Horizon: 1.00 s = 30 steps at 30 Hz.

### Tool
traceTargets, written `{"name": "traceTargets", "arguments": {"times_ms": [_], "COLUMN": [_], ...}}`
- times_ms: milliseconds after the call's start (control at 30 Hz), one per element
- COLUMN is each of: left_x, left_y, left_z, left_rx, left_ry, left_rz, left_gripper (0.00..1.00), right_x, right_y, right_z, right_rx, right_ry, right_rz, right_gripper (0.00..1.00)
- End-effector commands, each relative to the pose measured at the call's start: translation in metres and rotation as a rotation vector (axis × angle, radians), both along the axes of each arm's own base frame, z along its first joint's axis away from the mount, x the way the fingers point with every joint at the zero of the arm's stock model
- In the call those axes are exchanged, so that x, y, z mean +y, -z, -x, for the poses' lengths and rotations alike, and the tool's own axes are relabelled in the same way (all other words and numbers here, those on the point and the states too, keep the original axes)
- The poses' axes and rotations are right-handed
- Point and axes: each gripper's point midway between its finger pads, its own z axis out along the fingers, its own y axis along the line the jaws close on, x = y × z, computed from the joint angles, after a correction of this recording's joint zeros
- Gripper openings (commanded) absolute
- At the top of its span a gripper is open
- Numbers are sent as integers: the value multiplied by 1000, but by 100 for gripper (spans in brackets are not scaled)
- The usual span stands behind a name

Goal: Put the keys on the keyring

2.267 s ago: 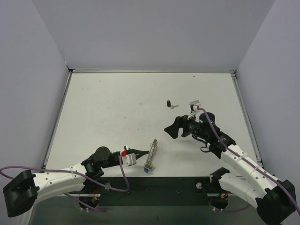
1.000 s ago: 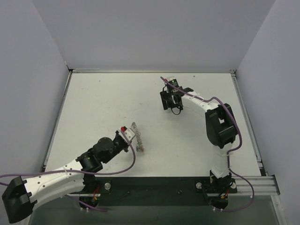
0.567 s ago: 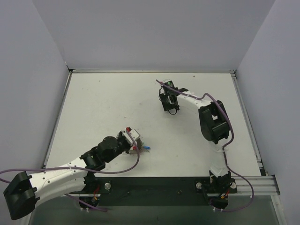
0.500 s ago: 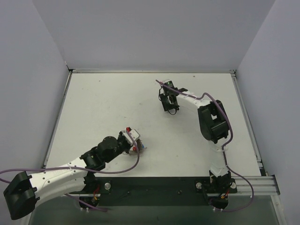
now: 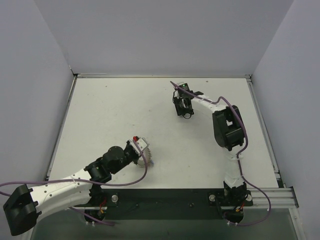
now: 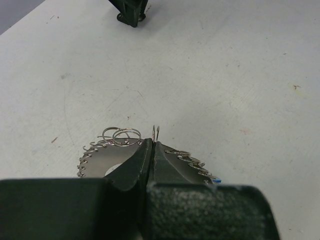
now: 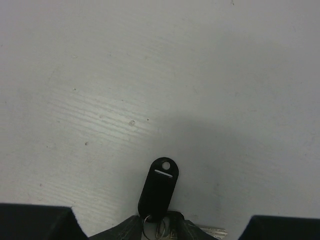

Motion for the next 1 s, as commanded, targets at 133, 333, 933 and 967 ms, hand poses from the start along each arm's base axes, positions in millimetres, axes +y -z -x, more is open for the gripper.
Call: {"name": "traceTargets", "arguments": {"times_ms": [133,333,933,967], "left_x": [-8,-8,-15,-15], "left_y": [-23,-19,2,2], "left_z": [-2,-2,0,0], "left_rx": [-36,-33,-20,-20], "left_ry": [11,8,43,44], "left_rz": [92,95,87,87], "left_gripper": [0,0,0,0], "right_x": [15,18,47,53], "right_y": [5,-4,-65,-69], "right_z": [1,7,68,73], "right_rx": [42,43,59,69], "right_ry": [-44,-58,-199,-206], "right_rz": [-48,-80,-334,-368], "right_gripper": [15,0,0,0]}}
